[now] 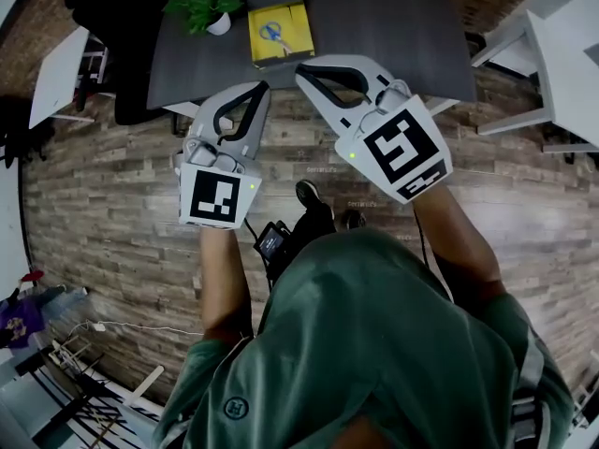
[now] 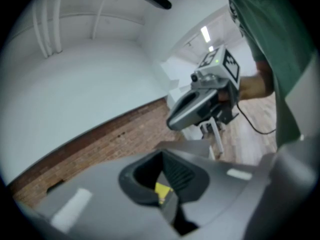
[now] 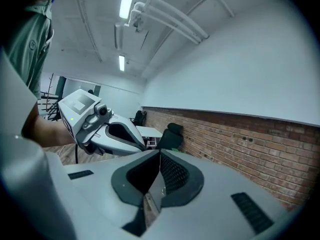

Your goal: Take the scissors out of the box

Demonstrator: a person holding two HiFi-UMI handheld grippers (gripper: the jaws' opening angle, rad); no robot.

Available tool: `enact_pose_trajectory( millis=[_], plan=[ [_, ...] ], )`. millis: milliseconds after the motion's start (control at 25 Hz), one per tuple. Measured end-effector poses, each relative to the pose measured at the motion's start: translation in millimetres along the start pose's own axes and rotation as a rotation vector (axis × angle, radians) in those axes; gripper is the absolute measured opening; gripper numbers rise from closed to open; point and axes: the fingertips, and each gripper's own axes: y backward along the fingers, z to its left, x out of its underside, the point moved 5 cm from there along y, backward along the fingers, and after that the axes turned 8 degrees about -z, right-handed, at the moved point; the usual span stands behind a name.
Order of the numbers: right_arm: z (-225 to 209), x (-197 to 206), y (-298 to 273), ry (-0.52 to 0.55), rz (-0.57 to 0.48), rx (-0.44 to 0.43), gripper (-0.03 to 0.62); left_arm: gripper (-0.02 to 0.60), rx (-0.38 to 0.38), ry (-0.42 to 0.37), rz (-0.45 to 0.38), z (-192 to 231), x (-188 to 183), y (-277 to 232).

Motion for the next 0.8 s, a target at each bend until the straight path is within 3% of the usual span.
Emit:
enact_pose_trajectory(
  millis=[360, 800],
  plan=[
    [-23, 2, -79, 0.001, 0.03, 0.051, 0.008, 0.0, 0.033, -0.002, -0.051, 74, 43, -13],
    [-53, 22, -124, -0.021, 0.074, 0.075, 0.008, 0.0, 0.062, 0.03, -0.058, 107, 82, -39]
  ],
)
